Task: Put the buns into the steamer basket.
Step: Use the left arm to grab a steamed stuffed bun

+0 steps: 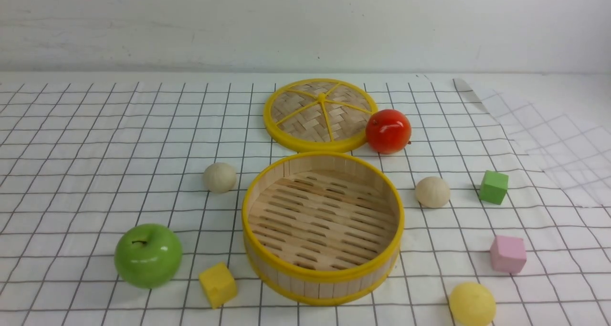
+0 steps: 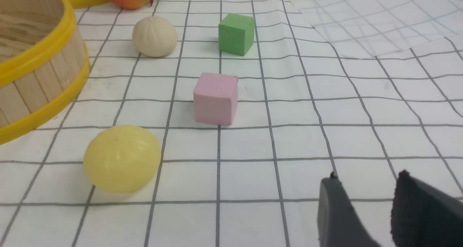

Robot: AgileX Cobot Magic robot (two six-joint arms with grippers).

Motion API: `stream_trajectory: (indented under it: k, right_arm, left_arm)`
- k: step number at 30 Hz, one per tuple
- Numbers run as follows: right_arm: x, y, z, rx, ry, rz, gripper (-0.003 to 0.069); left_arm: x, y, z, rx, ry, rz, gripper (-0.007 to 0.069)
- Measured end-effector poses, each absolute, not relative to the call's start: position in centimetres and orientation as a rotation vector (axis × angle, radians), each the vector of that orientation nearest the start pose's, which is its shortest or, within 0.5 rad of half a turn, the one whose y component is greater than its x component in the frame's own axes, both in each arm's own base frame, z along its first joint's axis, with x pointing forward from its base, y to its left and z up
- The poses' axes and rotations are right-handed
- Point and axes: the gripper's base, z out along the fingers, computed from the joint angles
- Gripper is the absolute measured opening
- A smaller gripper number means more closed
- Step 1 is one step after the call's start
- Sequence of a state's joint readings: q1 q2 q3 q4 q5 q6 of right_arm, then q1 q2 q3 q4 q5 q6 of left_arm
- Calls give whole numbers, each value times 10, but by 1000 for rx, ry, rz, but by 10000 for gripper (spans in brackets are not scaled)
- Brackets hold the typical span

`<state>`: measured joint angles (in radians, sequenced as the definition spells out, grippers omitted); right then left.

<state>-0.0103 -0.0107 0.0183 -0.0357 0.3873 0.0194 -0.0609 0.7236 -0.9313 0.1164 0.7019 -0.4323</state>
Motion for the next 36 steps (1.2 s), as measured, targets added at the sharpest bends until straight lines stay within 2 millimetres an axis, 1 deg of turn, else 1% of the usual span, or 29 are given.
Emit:
stream_trajectory:
  k: [1,2,3,5,6,8,9,10,11,12,14,15,16,17,19,21,22,23,27,30,32,33,36]
  right_arm:
    - [52,-2,173,6,1878,-29,239]
    - [52,-2,173,6,1878,-29,239]
    - [52,-2,173,6,1878,-29,239]
    - [52,-2,173,6,1878,-29,239]
    - [52,-2,173,6,1878,-29,239]
    - [52,-2,173,6,1878,-29,239]
    - [52,-2,173,6,1878,-29,239]
    - [52,-2,173,6,1878,-29,239]
    - [52,-2,173,6,1878,-29,239]
    - [52,-2,173,6,1878,-29,239]
    - [52,-2,173,6,1878,-29,239]
    - [52,-2,173,6,1878,-29,239]
    - [52,-2,173,6,1878,-29,239]
    - [52,-2,173,6,1878,-29,239]
    - [52,-2,173,6,1878,-29,239]
    - [52,-2,173,6,1878,-29,239]
    - [52,-2,173,6,1878,-29,239]
    - [52,-2,173,6,1878,-29,239]
    - [52,-2,173,6,1878,-29,239]
    - [52,-2,173,6,1878,-29,239]
    - [52,-2,173,6,1878,-29,239]
    - [52,-2,173,6,1878,-29,239]
    - [52,-2,173,6,1878,-29,239]
  left_arm:
    - [143,-2,390,-333,2005,-175,238]
    - [159,-3,381,-346,2069,-171,238]
    - [164,-3,378,-349,2086,-169,238]
    - [183,-6,366,-365,2150,-180,238]
    - [201,-9,354,-385,2198,-203,238]
    - [227,-14,334,-377,2282,-230,238]
    - [229,-14,332,-378,2289,-228,238]
    - [242,-20,321,-320,2356,-227,238]
    - [251,-26,314,-264,2401,-227,238]
    - [254,-29,312,-230,2418,-224,238]
    - [277,-54,302,-73,2482,-229,238]
    - [290,-67,301,-21,2489,-229,238]
    - [297,-74,297,1,2503,-227,238]
    - [308,-81,298,2,2500,-225,238]
    - [329,-93,290,-16,2519,-218,238]
    - [357,-102,280,-43,2544,-200,238]
    - [359,-103,278,-43,2547,-198,238]
    - [379,-109,268,-42,2583,-178,238]
    - [410,-117,249,-32,2646,-143,238]
    - [432,-124,233,-31,2657,-138,238]
    - [438,-126,226,-30,2655,-139,238]
    - [445,-128,218,-29,2654,-140,238]
    - [453,-130,200,-22,2664,-129,238]
